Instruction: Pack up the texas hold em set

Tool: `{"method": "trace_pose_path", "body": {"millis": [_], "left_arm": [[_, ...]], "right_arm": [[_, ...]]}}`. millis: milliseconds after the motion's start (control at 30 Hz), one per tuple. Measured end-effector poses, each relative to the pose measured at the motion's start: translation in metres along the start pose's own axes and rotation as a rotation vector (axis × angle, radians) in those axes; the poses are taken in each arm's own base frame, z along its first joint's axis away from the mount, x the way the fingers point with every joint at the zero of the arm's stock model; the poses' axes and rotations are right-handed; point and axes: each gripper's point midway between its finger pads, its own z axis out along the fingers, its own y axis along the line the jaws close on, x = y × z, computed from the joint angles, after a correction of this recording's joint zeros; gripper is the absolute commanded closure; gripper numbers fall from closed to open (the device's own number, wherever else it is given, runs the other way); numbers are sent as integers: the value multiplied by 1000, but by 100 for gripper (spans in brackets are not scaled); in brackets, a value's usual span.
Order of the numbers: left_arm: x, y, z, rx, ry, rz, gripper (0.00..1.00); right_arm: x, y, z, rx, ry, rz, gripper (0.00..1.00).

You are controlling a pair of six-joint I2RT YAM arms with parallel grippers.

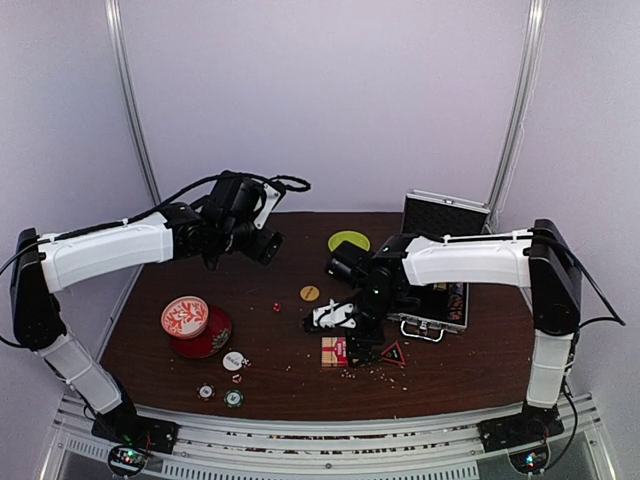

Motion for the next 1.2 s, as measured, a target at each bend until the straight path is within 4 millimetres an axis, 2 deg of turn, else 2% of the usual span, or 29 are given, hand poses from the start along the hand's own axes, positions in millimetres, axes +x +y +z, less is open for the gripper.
{"method": "trace_pose_path", "body": {"millis": [167, 533, 933, 1200], "left_arm": [[0, 1, 0, -4, -1, -1, 11], [0, 1, 0, -4, -2, -1, 11], [0, -1, 0, 7, -3, 0, 11], [0, -3, 0, 16, -4, 1, 11]], "right_arm": [[-7, 0, 12, -4, 16, 6, 4], [-6, -5, 30, -4, 49, 15, 9], [-5, -9, 45, -5, 73, 28, 24], [-5, -11, 47, -2, 76, 31, 35]]}}
